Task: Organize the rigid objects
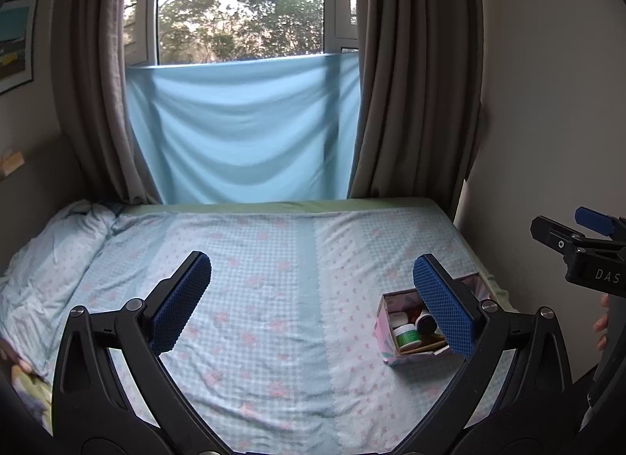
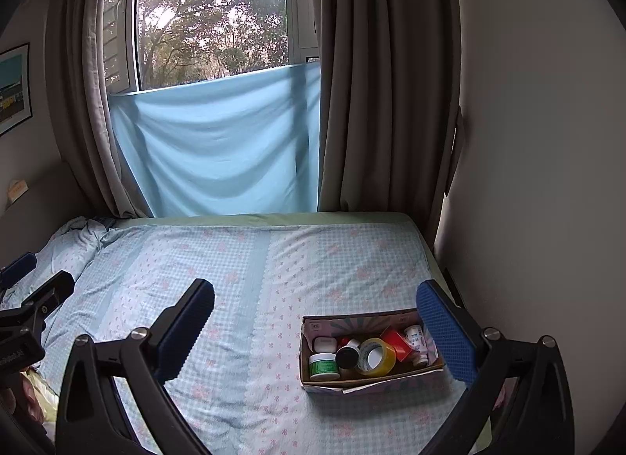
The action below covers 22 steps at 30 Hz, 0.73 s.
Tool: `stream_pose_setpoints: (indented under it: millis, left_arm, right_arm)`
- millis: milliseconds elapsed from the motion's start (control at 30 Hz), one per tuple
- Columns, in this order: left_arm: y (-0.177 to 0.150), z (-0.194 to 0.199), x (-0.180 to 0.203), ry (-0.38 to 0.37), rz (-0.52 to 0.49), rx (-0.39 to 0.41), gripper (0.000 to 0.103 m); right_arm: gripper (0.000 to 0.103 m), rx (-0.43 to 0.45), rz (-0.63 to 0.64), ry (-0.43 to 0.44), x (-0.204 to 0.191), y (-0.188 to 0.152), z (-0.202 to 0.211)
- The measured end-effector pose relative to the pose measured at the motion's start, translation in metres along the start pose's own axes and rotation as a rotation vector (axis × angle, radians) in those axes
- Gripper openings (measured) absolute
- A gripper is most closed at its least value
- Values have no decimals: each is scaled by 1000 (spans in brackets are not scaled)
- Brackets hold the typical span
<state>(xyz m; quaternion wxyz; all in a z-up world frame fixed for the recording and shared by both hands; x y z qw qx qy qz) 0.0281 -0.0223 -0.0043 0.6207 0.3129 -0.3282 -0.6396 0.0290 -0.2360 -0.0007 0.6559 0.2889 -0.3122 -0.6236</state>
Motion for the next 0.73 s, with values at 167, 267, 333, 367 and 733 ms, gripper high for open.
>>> stream_pose_setpoints:
  millis: [167,267,333,367,733]
  left_arm:
    - [0,3,-2,-8,15,18,103]
    - [2,5,-5,-8,27,31,103]
    - [4,7,-7,10,33,52,103]
    - [5,9,-7,19,35,66,103]
    - [11,-6,-11,68,50,65,103]
  right_arm:
    - [103,10,1,0,0,-1,2]
    - [103,19,-1,-2,0,-1,4]
    - [103,21,-2,-1,1,0,4]
    - [103,21,-2,1,0,1,3]
    - [103,13,10,21,-5,8,-11]
Point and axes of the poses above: each gripper's, at about its wrist camera, not at the fingertips, and z roughly against the way its jaws point, x to its right, y to its top, the point moved 1 cm from there along -z, roughly the way its jaws point, and after that the axes turned 6 degrees about -x, right-handed, at the moved point
